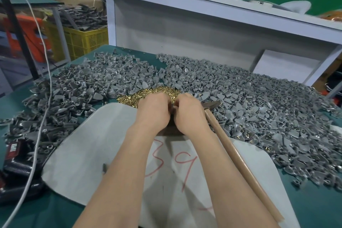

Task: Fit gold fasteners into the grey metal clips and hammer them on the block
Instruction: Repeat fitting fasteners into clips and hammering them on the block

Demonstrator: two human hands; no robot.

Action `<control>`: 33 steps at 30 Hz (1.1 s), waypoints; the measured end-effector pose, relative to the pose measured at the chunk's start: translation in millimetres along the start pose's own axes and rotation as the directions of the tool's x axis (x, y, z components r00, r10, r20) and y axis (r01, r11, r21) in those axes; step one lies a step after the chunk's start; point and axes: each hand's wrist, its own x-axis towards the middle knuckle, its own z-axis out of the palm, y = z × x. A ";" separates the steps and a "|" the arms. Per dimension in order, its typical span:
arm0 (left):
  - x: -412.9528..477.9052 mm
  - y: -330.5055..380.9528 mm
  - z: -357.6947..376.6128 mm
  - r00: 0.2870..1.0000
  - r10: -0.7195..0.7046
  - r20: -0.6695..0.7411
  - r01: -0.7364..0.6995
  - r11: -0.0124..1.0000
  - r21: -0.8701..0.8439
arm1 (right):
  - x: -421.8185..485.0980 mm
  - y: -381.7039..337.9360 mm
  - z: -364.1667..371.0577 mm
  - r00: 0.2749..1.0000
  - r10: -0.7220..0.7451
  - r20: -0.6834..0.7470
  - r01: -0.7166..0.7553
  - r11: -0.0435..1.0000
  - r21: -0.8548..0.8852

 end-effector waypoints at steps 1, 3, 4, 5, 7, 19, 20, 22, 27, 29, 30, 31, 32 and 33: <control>0.0 -0.1 -0.4 1.000 -0.001 0.004 0.001 1.000 -0.008 | 0.4 -0.2 -0.2 1.000 0.005 0.004 -0.005 1.000 0.003; -0.6 -0.8 -0.8 1.000 -0.008 0.014 0.008 0.999 -0.034 | -0.4 0.9 -0.2 0.999 0.043 0.011 -0.044 0.997 0.058; -1.2 -1.1 -1.0 1.000 -0.011 0.017 0.012 0.999 -0.048 | -1.2 2.2 -0.2 0.997 0.069 0.015 -0.070 0.992 0.107; -1.8 -1.2 -1.2 1.000 -0.013 0.019 0.015 0.998 -0.060 | -2.0 3.3 -0.5 0.995 0.098 0.023 -0.100 0.982 0.163; -2.6 -0.9 -1.6 1.000 -0.021 0.020 0.022 0.997 -0.076 | -2.8 5.3 -1.2 0.990 0.137 0.040 -0.143 0.959 0.246; -1.4 -3.1 -1.0 0.997 -0.052 0.054 0.057 0.994 -0.089 | -9.9 20.5 -10.5 0.988 0.152 -0.003 -0.146 0.957 0.252; -1.0 -3.5 -0.9 0.997 -0.051 0.059 0.057 0.994 -0.095 | -11.4 32.0 -16.3 0.975 0.222 -0.017 -0.212 0.948 0.236; -0.5 -4.4 -0.6 0.996 -0.056 0.069 0.063 0.992 -0.105 | -16.8 55.7 -27.0 0.919 0.394 0.017 -0.394 0.915 0.082; 0.7 -4.8 0.8 0.996 -0.057 0.075 0.066 0.990 -0.122 | -26.5 71.3 -25.1 0.809 0.538 0.238 -0.534 0.841 -0.087; 0.6 -4.9 1.4 0.995 -0.057 0.077 0.067 0.990 -0.125 | -24.6 70.6 -25.5 0.823 0.511 0.246 -0.512 0.857 -0.067; 0.6 -4.7 1.2 0.995 -0.057 0.077 0.066 0.990 -0.126 | -23.6 70.7 -27.4 0.836 0.499 0.228 -0.504 0.863 -0.040; 0.5 -4.5 1.1 0.996 -0.054 0.077 0.064 0.990 -0.126 | -23.3 71.6 -30.0 0.851 0.488 0.194 -0.496 0.868 -0.008; 0.7 -4.2 1.4 0.996 -0.053 0.075 0.062 0.990 -0.125 | -23.7 71.8 -33.4 0.867 0.472 0.159 -0.481 0.876 0.023; 0.8 -4.0 1.7 0.996 -0.052 0.071 0.060 0.991 -0.122 | -24.9 70.8 -37.0 0.884 0.448 0.135 -0.458 0.887 0.061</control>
